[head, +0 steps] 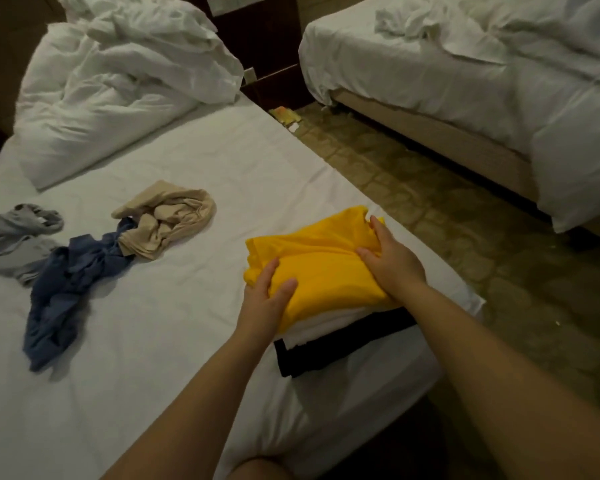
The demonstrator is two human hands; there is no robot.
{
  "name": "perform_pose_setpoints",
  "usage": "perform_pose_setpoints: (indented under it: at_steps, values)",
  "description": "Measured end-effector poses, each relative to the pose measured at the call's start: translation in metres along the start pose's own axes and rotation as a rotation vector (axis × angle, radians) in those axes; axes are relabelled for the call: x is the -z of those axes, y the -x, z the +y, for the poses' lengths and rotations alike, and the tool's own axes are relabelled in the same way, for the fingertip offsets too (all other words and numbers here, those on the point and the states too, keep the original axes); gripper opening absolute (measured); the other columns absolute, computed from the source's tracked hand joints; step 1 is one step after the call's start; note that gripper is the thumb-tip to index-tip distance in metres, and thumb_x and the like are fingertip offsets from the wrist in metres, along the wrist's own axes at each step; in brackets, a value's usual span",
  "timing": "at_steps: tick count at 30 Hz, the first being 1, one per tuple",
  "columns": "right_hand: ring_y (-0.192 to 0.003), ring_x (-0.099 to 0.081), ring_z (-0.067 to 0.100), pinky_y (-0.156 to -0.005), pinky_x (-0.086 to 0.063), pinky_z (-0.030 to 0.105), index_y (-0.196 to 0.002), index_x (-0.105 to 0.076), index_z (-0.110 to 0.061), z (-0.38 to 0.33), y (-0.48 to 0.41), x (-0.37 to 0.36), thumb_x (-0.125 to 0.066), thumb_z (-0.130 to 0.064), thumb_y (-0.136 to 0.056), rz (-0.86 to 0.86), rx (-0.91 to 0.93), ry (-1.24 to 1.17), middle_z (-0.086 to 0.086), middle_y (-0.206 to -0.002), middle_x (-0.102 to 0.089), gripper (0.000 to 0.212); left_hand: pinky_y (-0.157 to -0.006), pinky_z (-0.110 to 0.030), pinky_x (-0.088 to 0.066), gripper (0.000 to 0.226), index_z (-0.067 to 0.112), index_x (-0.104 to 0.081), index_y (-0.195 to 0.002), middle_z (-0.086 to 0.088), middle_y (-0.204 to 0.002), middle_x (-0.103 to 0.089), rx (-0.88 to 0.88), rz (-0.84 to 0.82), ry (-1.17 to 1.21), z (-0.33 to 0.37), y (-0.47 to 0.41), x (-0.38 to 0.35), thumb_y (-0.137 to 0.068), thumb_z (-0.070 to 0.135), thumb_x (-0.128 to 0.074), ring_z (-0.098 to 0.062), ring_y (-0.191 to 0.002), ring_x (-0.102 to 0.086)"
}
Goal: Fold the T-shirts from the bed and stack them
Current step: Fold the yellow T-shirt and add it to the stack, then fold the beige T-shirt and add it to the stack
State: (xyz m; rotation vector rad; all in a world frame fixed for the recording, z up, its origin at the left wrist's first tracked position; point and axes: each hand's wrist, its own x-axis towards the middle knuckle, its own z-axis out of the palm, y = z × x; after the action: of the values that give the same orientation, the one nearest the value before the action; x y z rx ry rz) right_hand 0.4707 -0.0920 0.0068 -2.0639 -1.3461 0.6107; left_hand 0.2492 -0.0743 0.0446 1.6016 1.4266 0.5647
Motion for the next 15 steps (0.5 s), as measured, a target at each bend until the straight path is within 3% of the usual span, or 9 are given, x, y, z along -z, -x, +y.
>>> perform_pose_setpoints:
  at_steps: [6, 8, 12, 15]
  values:
    - [-0.121, -0.044, 0.039, -0.094, -0.038, 0.045, -0.149, -0.006, -0.029, -0.013, 0.010, 0.008, -0.038, -0.045, -0.096, -0.046, -0.053, 0.120, 0.012, -0.147, -0.035, 0.064, -0.108, -0.039, -0.027, 0.056, 0.031, -0.023, -0.145, -0.018, -0.151, -0.020, 0.029, 0.038, -0.041, 0.008, 0.013, 0.000, -0.094, 0.040, -0.045, -0.034, -0.135, -0.029]
    - [-0.127, -0.036, 0.037, -0.100, -0.034, 0.047, -0.149, -0.006, -0.026, -0.027, 0.020, 0.017, -0.040, -0.045, -0.095, 0.022, -0.034, 0.258, 0.012, -0.149, -0.030, 0.067, -0.107, -0.041, -0.029, 0.059, 0.029, -0.016, -0.148, -0.016, -0.151, -0.023, 0.037, 0.073, 0.007, 0.013, 0.021, 0.007, -0.095, 0.044, -0.039, -0.034, -0.133, -0.032]
    - [-0.132, -0.028, 0.029, -0.105, -0.025, 0.046, -0.144, -0.027, -0.025, -0.073, 0.056, 0.022, -0.043, -0.039, -0.093, 0.181, 0.068, 0.443, 0.005, -0.147, -0.032, 0.055, -0.104, -0.039, -0.031, 0.058, 0.028, -0.010, -0.149, -0.009, -0.151, -0.028, 0.005, 0.184, 0.171, 0.023, 0.043, 0.025, -0.097, 0.044, -0.032, -0.030, -0.134, -0.034]
    - [-0.122, -0.043, 0.028, -0.103, -0.025, 0.047, -0.126, -0.054, -0.024, -0.118, 0.081, 0.002, -0.051, -0.031, -0.089, 0.249, 0.227, 0.428, 0.003, -0.131, -0.052, 0.037, -0.100, -0.034, -0.034, 0.056, 0.031, -0.012, -0.148, -0.009, -0.148, -0.034, -0.041, 0.295, 0.170, 0.020, 0.060, 0.044, -0.098, 0.041, -0.034, -0.025, -0.131, -0.039]
